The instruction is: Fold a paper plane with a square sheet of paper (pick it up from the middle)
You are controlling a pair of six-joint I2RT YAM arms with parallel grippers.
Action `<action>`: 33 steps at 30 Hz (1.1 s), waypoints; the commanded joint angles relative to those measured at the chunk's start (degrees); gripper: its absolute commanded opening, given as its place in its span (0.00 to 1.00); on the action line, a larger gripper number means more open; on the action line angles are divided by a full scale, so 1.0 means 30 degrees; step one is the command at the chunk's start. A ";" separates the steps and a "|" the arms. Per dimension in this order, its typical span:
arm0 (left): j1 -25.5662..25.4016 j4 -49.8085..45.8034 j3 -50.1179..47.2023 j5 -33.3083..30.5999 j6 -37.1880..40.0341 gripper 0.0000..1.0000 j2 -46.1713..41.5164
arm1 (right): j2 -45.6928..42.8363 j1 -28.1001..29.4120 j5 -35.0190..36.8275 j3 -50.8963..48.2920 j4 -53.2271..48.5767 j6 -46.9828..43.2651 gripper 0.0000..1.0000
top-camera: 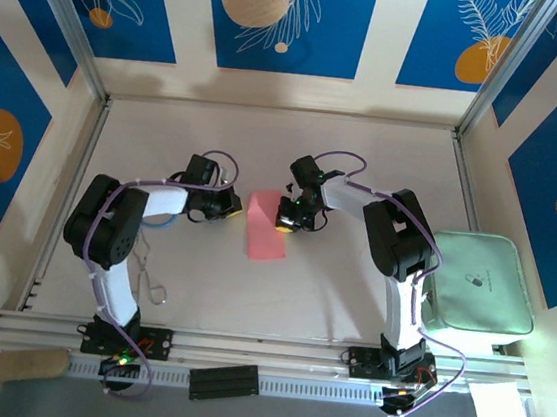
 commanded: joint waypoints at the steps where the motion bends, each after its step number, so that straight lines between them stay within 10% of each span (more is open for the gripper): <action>1: -0.0818 0.0692 0.0203 0.1235 0.0178 0.06 -0.0646 | 0.4053 -0.0250 0.7685 -0.2187 -0.3641 -0.0321 0.05; 22: 0.0373 -0.0316 0.1472 -0.0894 0.0542 0.05 0.2773 | 0.4112 -0.0206 0.7743 -0.2488 -0.3468 -0.0099 0.05; 33: 0.0584 0.0288 0.1991 0.2478 0.0065 0.06 0.0937 | 0.4053 -0.0249 0.7743 -0.2721 -0.3363 -0.0037 0.05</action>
